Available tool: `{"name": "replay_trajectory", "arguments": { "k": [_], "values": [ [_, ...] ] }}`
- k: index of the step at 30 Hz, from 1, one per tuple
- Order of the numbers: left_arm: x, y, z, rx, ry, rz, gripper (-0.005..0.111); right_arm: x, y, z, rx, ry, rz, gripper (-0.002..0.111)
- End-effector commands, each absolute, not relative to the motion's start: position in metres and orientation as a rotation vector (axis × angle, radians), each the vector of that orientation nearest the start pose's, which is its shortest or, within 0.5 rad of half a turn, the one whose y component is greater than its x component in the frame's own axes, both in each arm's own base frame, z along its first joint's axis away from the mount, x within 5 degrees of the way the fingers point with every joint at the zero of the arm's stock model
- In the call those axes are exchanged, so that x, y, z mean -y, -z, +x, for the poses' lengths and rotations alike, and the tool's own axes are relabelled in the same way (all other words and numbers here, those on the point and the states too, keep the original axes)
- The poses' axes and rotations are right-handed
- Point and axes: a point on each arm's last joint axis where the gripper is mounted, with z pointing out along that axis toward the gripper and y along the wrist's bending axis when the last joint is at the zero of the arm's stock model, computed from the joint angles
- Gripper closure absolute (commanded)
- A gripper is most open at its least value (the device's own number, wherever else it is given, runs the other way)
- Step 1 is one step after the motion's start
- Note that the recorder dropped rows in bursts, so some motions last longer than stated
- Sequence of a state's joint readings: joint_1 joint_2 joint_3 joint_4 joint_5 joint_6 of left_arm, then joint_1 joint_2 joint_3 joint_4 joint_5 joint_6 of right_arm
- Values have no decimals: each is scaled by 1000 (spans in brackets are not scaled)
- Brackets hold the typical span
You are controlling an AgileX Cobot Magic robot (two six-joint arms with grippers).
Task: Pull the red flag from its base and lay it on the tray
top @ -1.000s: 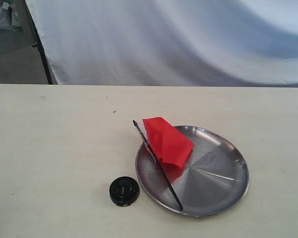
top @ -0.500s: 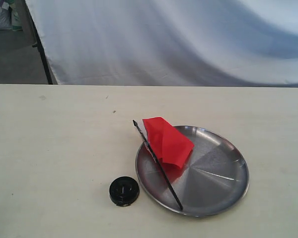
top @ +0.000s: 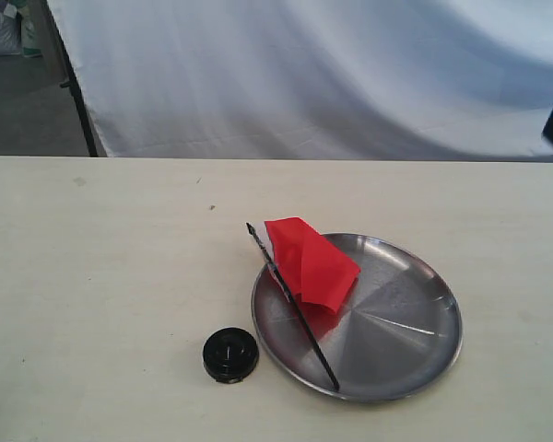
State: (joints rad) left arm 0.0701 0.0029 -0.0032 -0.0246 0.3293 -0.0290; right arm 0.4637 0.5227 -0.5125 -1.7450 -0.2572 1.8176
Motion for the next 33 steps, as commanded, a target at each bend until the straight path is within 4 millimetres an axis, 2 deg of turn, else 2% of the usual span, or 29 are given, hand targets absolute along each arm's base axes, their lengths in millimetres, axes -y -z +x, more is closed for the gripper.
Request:
{"name": "replay_trajectory", "arguments": {
  "k": [1, 4, 9, 26, 30, 33],
  "values": [
    [-3, -184, 54, -1804, 1, -111, 107, -68, -299, 93, -1613, -590, -493, 109],
    [-3, -184, 54, -1804, 1, -111, 107, -69, -281, 92, -1686, -628, -459, 109],
    [-3, -184, 54, -1804, 1, -111, 107, -68, -268, 92, -1735, -643, -433, 109],
    [-3, -184, 54, -1805, -4, -108, 107, -68, -266, 91, -1756, -681, -391, 109],
    [-3, -184, 54, -1805, -4, -108, 107, -65, -272, 81, -1685, -705, -408, 109],
    [-3, -184, 54, -1805, -4, -108, 107, -54, -268, 60, -1566, -696, -420, 109]
  ]
}}
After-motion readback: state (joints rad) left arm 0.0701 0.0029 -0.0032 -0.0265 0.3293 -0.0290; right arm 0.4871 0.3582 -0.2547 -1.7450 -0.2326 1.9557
